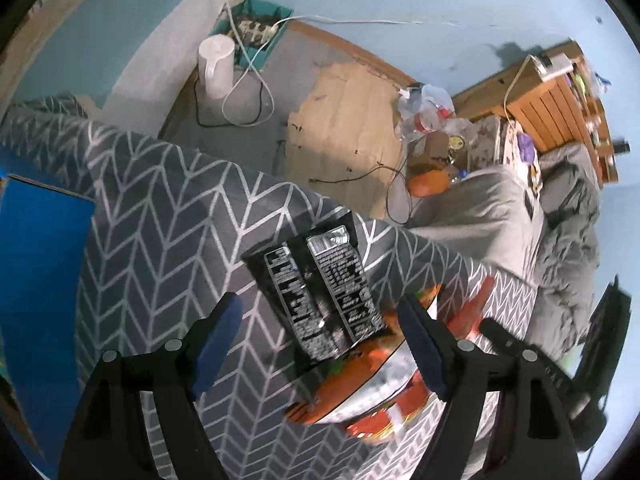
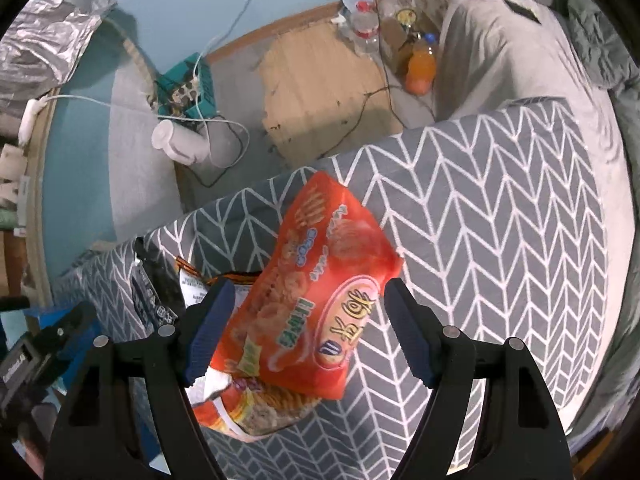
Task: Organize snacks
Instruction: 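Grasp a black snack bag with the left tool while the right tool grasps the orange bag, then carry the black bag with the left tool while the right tool carries the orange bag to the box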
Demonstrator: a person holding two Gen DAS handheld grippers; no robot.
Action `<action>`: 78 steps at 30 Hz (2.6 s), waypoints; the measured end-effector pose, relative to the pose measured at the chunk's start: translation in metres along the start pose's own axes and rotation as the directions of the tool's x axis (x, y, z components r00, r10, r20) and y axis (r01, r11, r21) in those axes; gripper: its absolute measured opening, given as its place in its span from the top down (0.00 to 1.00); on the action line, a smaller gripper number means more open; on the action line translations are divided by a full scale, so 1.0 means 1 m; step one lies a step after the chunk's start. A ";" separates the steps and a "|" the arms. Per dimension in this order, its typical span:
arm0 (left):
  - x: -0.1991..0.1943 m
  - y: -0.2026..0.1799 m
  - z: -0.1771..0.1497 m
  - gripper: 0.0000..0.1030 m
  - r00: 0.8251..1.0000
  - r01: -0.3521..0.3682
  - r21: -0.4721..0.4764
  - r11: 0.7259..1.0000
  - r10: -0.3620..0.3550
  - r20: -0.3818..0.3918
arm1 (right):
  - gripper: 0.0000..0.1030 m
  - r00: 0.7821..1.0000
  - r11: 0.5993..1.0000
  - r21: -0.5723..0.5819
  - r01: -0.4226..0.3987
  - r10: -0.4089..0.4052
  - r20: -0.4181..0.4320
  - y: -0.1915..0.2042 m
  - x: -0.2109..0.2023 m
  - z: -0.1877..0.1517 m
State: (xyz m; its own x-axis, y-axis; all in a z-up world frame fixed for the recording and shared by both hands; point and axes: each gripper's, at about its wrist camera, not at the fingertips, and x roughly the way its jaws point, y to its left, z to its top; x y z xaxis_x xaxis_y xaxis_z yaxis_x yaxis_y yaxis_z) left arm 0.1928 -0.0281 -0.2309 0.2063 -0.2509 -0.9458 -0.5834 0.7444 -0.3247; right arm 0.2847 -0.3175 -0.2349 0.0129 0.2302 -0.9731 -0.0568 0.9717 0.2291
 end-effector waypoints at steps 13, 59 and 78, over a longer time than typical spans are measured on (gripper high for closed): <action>0.043 -0.011 0.008 0.15 0.993 -0.094 -0.062 0.994 0.089 -0.073 | 0.25 0.999 0.997 0.075 0.027 -0.023 -0.042 -0.009 0.035 -0.006; 0.027 0.027 -0.023 0.36 0.985 -0.165 0.276 0.947 0.170 0.004 | 0.66 0.957 0.901 -0.323 0.290 -0.267 0.116 -0.002 0.023 -0.047; -0.064 0.025 -0.055 0.36 0.979 -0.150 0.334 0.931 0.093 0.180 | 0.66 0.949 0.859 -0.435 0.270 -0.161 0.270 0.051 -0.038 -0.067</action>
State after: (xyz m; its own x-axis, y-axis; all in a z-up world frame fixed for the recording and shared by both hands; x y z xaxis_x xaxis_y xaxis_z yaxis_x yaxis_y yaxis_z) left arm 0.1220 -0.0277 -0.1785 0.2888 -0.0653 -0.9552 -0.3117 0.9369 -0.1584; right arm 0.2141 -0.2802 -0.1876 0.2913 0.0759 -0.9536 -0.4797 0.8740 -0.0770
